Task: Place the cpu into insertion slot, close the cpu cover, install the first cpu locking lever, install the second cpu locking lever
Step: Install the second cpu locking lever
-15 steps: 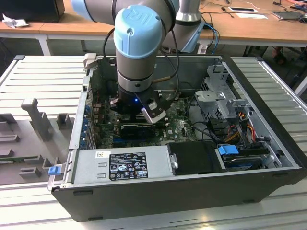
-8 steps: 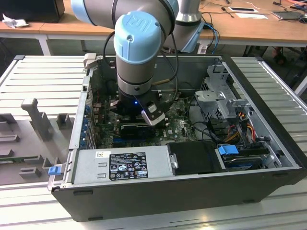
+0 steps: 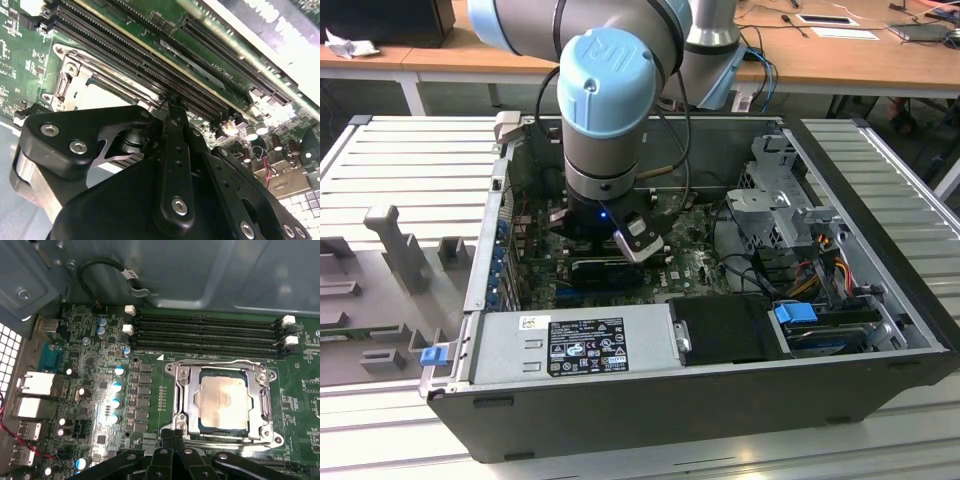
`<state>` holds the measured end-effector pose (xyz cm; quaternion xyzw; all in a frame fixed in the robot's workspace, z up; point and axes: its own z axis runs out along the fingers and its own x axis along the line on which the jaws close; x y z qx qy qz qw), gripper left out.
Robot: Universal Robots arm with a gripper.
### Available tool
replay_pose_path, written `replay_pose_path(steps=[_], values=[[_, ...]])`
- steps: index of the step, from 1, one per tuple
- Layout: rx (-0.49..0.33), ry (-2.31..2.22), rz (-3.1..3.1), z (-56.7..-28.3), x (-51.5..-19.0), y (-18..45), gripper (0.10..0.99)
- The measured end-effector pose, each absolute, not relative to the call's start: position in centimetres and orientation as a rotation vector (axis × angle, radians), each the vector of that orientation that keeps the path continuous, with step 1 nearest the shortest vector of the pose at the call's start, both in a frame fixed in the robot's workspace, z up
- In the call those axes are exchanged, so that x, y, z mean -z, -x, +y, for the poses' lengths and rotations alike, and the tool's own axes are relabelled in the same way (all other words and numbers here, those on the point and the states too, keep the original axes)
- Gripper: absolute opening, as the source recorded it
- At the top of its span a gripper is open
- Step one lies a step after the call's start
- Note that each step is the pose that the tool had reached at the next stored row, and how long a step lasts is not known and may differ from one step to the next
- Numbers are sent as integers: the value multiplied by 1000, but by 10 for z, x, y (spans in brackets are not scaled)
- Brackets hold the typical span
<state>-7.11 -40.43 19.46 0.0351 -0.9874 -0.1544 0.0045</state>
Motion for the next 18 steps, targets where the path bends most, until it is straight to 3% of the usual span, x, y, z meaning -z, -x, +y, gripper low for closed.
replay_pose_path(steps=[18], values=[[494, -110, -3091, -404, -224, 74, 106]])
